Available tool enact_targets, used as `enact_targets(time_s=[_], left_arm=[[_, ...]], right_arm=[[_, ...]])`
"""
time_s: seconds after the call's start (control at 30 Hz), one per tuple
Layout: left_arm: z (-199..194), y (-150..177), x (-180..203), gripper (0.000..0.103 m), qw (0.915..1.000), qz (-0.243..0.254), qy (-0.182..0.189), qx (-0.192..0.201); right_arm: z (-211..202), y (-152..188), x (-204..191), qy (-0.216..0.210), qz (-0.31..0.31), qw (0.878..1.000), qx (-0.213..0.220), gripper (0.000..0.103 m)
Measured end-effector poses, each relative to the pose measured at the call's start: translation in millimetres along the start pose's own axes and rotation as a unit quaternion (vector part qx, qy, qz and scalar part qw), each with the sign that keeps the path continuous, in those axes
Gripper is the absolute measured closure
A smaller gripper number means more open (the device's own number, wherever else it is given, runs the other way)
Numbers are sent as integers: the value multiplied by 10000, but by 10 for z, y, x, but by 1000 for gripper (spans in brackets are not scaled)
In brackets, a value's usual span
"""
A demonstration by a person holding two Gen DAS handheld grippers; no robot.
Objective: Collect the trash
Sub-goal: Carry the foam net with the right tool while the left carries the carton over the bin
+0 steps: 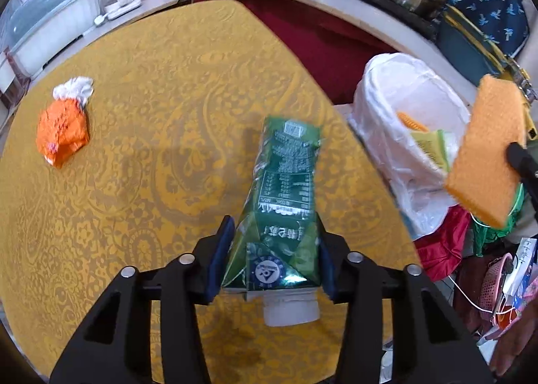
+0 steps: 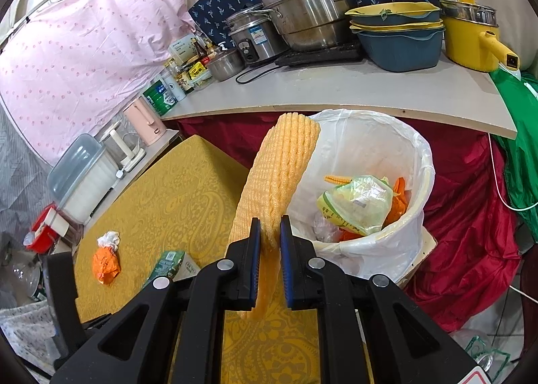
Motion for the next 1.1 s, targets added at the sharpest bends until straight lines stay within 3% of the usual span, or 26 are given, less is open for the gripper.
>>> enact_targets(time_s=[0.37, 0.63, 1.0, 1.1], left_arm=[[-187, -387, 401, 61, 9984, 223, 344, 384], [-238, -744, 1023, 61, 9930, 537, 820, 666], [198, -1126, 1773, 60, 9831, 848, 1491, 637], [321, -1221, 1814, 58, 9809, 798, 1657, 638]], right_arm=[[20, -203, 166, 117, 106, 9997, 204, 92], [134, -446, 441, 317, 193, 9987, 351, 92], [441, -800, 890, 642, 280, 9966, 427, 91], [605, -878, 917, 590, 339, 9970, 372, 84]])
Point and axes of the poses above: each gripper's, at about its wrist camera, not at the fingertips, and z roughly the way its jaws point, x to its right, y to its underside, the point moved 6 cm from there along z, roughly the way its jaws point, and after that the axes turned 13 degrees about x, right-handed, at the moved point
